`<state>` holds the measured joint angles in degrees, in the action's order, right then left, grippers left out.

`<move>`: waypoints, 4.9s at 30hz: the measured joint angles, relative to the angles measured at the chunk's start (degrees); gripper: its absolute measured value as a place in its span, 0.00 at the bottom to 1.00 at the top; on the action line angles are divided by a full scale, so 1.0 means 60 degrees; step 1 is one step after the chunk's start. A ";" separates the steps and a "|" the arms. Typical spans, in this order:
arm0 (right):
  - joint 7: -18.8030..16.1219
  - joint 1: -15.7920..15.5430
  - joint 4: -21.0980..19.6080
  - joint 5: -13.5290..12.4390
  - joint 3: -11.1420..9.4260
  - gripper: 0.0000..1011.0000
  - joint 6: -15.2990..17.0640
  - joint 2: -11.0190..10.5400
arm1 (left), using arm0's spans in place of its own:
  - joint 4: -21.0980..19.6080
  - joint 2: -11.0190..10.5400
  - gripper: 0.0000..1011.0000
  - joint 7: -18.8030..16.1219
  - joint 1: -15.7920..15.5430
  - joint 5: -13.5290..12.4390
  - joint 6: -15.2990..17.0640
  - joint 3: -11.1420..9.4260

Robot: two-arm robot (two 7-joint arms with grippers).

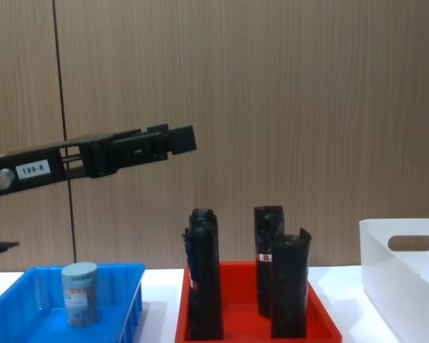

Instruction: Pick the cotton swabs from the blue box and place them into the white box.

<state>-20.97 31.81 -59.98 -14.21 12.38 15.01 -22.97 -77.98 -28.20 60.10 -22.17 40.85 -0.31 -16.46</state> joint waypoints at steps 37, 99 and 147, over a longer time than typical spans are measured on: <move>0.0539 -0.1048 -0.1314 -0.0057 0.0044 0.99 -0.0471 0.0131 | -0.0351 0.0148 0.99 -0.1388 0.0204 -0.0689 0.0020 -0.0226; 0.2864 -0.5441 -0.6875 -0.0380 0.0093 0.99 -0.2178 0.0606 | -0.2342 0.0972 0.99 -0.9141 0.1325 -0.4516 0.0176 -0.1478; 0.1105 -0.4933 -0.6806 -0.0751 0.0086 0.99 -0.0467 0.0491 | -0.2532 0.1050 0.99 -0.9912 0.1430 -0.4895 0.0183 -0.1594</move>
<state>-14.33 2.21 -100.82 -18.72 12.90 12.21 -20.02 -93.17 -21.90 0.63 -13.59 11.49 0.79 -26.02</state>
